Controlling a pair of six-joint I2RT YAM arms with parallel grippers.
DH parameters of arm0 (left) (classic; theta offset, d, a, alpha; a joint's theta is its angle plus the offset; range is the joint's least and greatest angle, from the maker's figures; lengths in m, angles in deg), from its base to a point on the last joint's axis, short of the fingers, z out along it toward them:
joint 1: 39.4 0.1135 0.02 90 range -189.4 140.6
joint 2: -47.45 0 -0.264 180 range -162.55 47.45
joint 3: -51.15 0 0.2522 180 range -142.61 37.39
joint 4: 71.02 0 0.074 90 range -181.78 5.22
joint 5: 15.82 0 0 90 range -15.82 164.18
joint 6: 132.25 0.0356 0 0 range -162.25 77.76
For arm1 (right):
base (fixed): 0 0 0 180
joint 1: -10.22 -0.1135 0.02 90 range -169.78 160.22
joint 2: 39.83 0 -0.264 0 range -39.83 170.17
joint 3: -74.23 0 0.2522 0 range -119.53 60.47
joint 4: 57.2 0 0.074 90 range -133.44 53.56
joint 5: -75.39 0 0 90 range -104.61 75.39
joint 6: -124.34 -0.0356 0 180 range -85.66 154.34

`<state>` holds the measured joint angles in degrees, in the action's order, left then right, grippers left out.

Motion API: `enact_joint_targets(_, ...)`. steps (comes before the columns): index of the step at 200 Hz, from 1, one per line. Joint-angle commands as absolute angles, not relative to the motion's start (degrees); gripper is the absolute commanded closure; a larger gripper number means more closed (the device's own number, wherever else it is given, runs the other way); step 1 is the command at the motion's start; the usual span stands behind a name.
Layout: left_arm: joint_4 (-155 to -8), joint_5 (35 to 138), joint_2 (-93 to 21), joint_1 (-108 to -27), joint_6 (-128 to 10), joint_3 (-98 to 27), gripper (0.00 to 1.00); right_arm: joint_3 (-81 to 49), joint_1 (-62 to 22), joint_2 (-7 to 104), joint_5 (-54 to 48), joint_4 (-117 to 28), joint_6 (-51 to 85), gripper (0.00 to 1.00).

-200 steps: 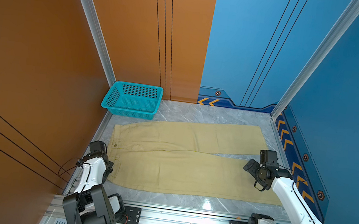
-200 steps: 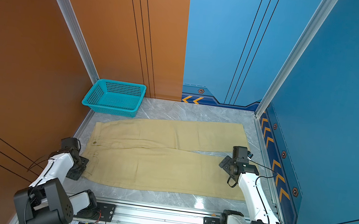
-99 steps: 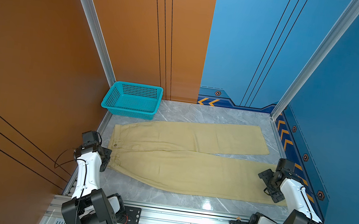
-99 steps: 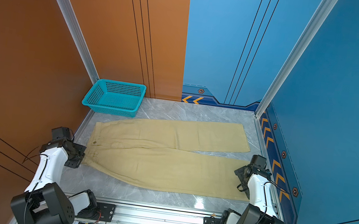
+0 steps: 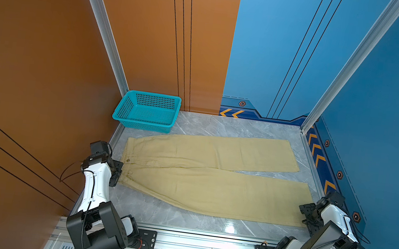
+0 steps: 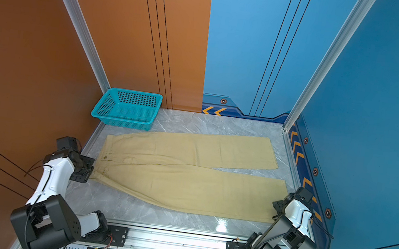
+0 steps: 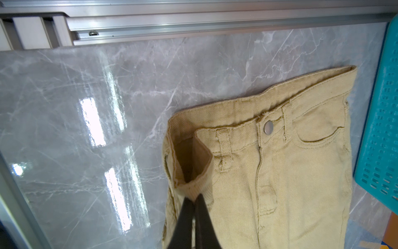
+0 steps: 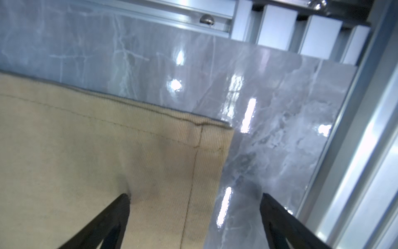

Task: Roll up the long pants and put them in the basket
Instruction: Fold the long pant at the center of the board.

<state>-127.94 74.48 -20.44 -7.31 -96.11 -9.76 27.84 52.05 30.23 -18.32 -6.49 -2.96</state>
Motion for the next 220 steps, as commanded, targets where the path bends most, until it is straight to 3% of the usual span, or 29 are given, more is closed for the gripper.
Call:
enact_joint_targets(1, -128.39, 74.17, -21.11, -6.38, -96.73, -12.27, 1.0, 27.44, 53.83, 31.51, -20.86, -5.03, -1.97, 0.04)
enact_joint_targets(94, -128.46, 73.75, -21.91, -4.86, -96.83, -12.62, 1.0, 24.5, 57.54, 37.23, -23.67, -6.01, 0.19, 0.1)
enact_joint_targets(108, -128.44, 73.52, -21.76, -4.56, -96.45, -12.72, 1.0, 24.41, 57.86, 37.99, -23.4, -6.19, 0.49, 0.19)
enact_joint_targets(125, -128.44, 73.48, -21.76, -4.26, -96.3, -12.86, 1.0, 24.3, 57.99, 38.4, -23.55, -6.5, 0.59, 0.21)
enact_joint_targets(142, -128.46, 73.78, -21.87, -4.02, -96.3, -12.77, 1.0, 24.37, 58.08, 38.9, -23.49, -6.74, 0.76, 0.41)
enact_joint_targets(164, -128.41, 73.74, -21.78, -3.9, -96.12, -12.57, 1.0, 24.28, 58.11, 39.95, -23.21, -6.78, 0.85, 0.43)
enact_joint_targets(189, -128.44, 74.02, -21.69, -3.72, -96.12, -12.48, 1.0, 24.3, 58.36, 40.28, -22.78, -6.77, 0.94, 0.53)
enact_joint_targets(220, -128.43, 73.88, -21.41, -3.72, -96.12, -11.94, 1.0, 24.3, 58.39, 39.79, -21.31, -6.72, 1.2, 0.87)
